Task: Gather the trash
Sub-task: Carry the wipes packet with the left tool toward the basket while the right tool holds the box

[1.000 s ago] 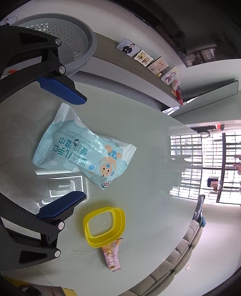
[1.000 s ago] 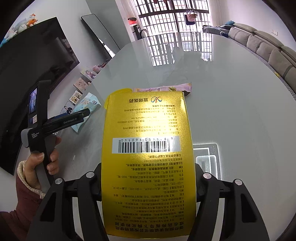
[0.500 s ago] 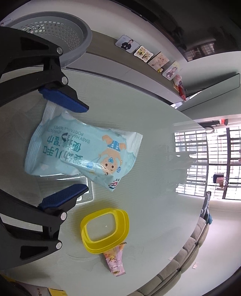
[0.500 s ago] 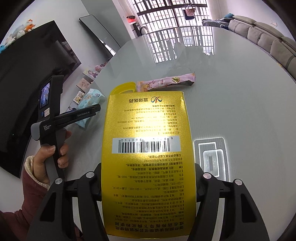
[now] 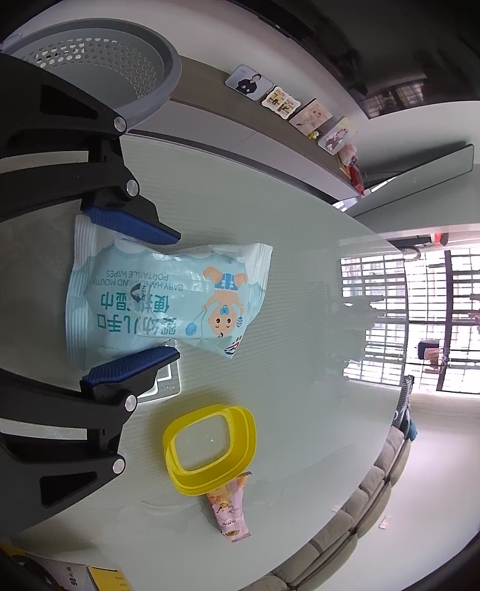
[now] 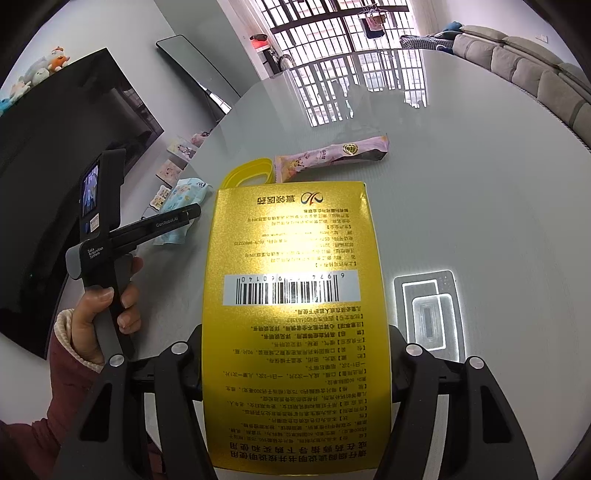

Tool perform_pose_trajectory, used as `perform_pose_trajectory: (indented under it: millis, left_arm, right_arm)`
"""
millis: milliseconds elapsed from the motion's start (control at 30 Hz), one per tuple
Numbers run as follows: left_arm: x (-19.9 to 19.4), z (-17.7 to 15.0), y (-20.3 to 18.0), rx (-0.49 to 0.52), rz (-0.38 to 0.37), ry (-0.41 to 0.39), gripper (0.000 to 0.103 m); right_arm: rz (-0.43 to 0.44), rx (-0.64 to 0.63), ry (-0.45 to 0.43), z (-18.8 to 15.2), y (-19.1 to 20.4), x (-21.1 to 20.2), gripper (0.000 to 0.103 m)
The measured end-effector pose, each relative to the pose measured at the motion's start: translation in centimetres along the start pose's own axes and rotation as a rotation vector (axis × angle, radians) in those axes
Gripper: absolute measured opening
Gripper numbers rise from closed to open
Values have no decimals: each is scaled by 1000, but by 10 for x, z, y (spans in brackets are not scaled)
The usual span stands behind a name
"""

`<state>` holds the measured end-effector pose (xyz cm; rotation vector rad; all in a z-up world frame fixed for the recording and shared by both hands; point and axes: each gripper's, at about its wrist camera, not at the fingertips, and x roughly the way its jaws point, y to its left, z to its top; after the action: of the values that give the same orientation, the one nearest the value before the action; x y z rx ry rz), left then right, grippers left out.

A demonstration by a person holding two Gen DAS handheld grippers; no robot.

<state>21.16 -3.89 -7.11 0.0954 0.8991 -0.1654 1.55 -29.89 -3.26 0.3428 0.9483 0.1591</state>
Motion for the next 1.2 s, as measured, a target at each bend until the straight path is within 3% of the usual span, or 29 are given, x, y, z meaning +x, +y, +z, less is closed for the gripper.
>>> perform_pose_trajectory:
  millis: [300, 633, 1200]
  left_arm:
    - [-16, -6, 1, 6, 31, -39, 56]
    - [-65, -34, 13, 6, 47, -95, 56]
    - [-125, -95, 89, -53, 125, -143, 56]
  right_arm:
    - [20, -4, -24, -6, 0, -8, 63]
    - [40, -41, -38, -12, 12, -15, 63]
    - [150, -196, -59, -18, 104, 1, 63]
